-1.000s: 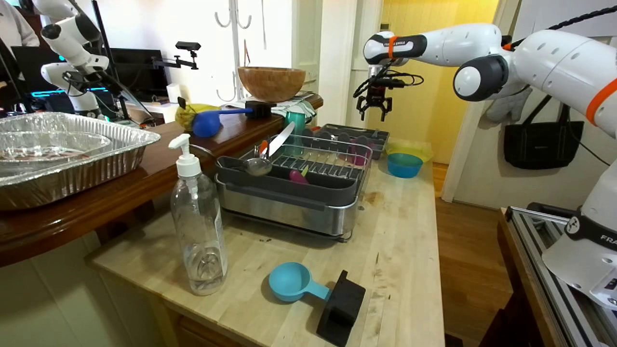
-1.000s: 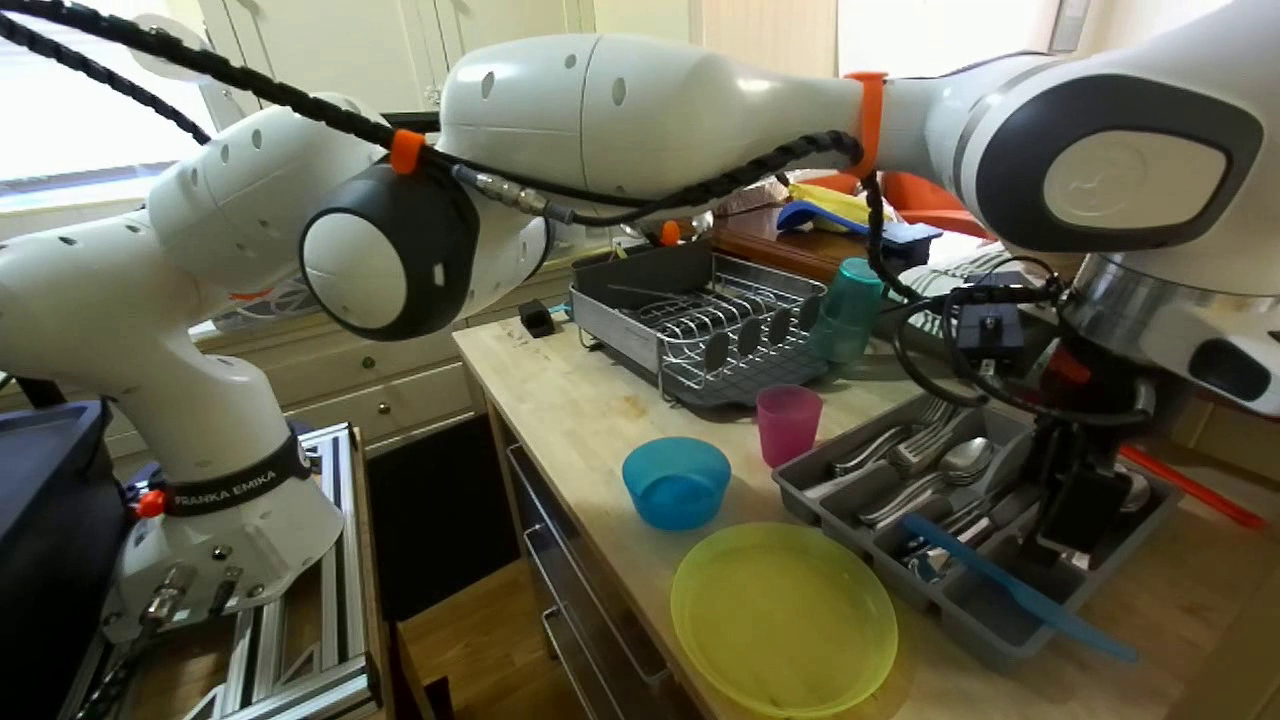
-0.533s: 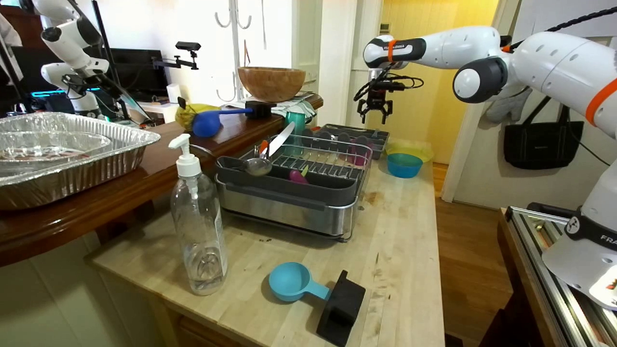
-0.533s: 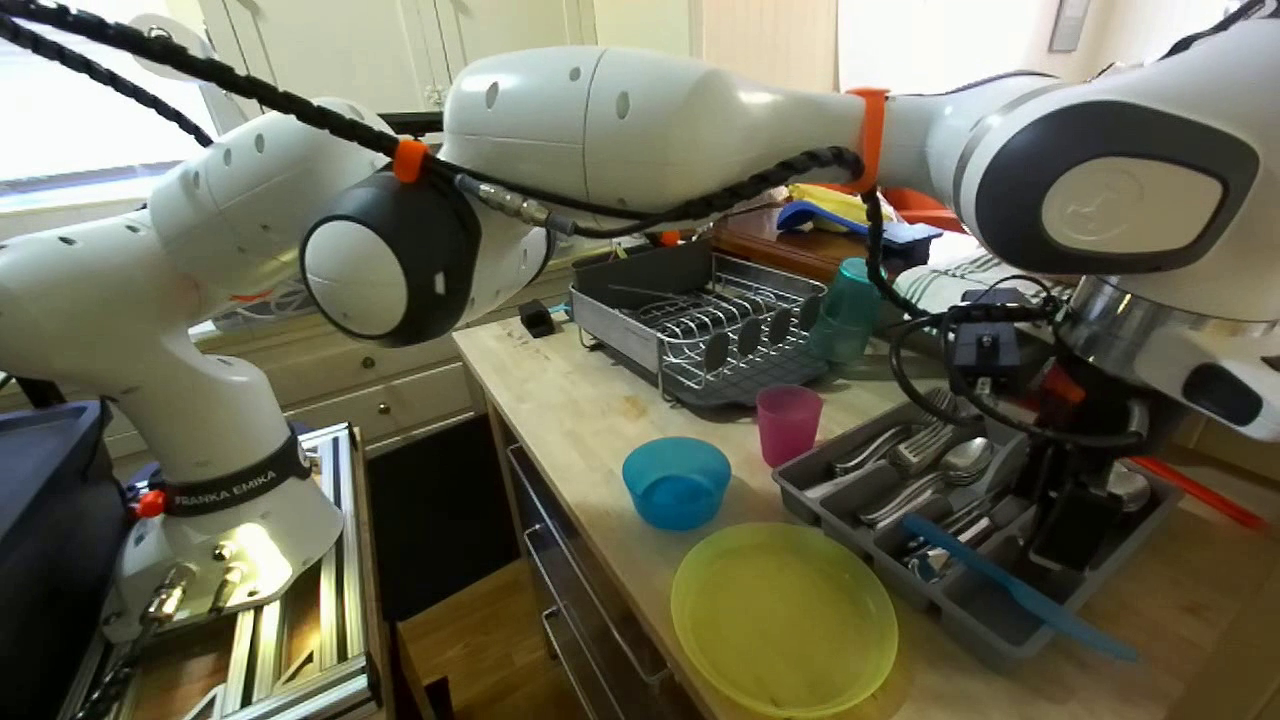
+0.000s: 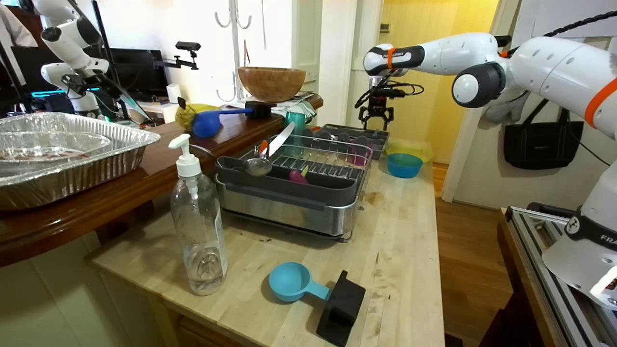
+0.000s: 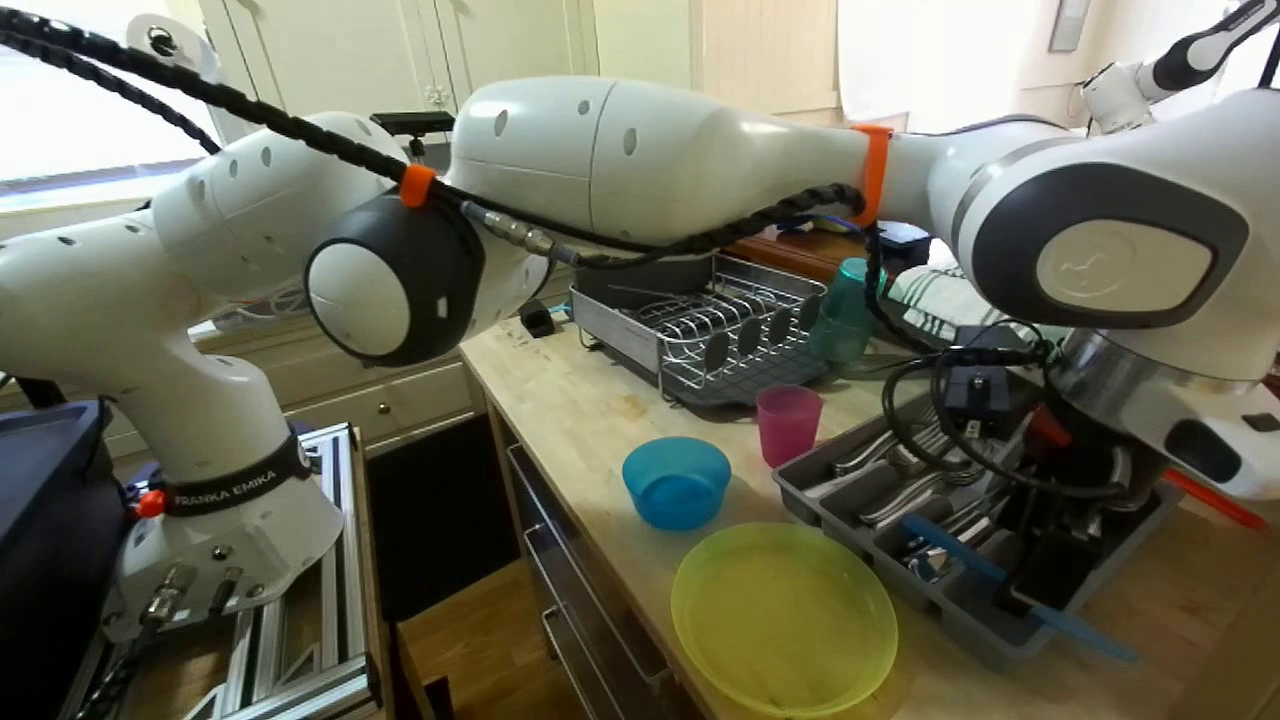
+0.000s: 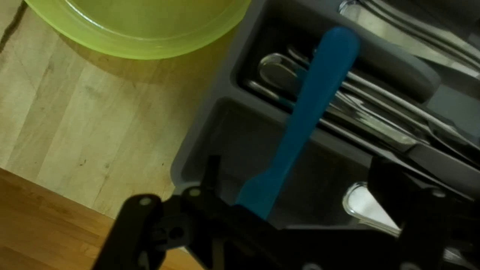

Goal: Make the blue plastic knife in the utensil rack to face the opposite direction

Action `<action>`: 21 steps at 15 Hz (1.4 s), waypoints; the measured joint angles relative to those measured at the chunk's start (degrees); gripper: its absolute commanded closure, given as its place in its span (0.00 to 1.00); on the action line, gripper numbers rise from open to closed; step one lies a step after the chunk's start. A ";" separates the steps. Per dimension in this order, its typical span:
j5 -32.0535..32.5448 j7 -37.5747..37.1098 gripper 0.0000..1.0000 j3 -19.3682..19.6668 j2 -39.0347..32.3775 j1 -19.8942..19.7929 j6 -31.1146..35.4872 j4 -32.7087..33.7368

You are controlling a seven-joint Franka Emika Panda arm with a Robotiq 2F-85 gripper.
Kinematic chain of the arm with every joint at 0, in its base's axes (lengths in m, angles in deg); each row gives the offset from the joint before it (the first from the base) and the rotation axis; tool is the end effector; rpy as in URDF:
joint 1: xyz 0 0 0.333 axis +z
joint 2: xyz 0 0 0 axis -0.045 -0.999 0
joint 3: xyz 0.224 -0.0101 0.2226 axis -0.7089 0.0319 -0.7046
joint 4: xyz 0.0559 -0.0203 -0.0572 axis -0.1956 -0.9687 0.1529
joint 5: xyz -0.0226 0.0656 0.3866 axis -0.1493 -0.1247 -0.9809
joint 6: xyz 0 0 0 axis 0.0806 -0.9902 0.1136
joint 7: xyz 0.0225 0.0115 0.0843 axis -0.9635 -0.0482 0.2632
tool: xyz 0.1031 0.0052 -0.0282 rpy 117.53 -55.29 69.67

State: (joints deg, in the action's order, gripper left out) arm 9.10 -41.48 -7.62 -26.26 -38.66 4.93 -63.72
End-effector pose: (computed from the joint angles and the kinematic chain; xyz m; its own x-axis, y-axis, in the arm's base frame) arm 0.5838 -0.5291 0.2672 0.4904 -0.8569 -0.1591 -0.8675 -0.4974 0.0049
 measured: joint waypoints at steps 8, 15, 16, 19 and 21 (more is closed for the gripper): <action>-0.11 0.00 0.66 -0.32 -0.45 -0.11 0.10 0.30; -0.09 0.00 0.96 -0.30 -0.43 -0.16 0.14 0.03; -0.09 0.00 0.96 -0.30 -0.44 -0.16 0.13 0.05; -0.08 0.50 0.96 -0.30 -0.37 -0.20 -0.04 0.06; -0.02 1.77 0.96 -0.27 -0.20 -0.24 -0.11 0.16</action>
State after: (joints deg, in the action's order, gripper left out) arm 9.08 -39.72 -7.89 -26.46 -38.91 4.82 -63.56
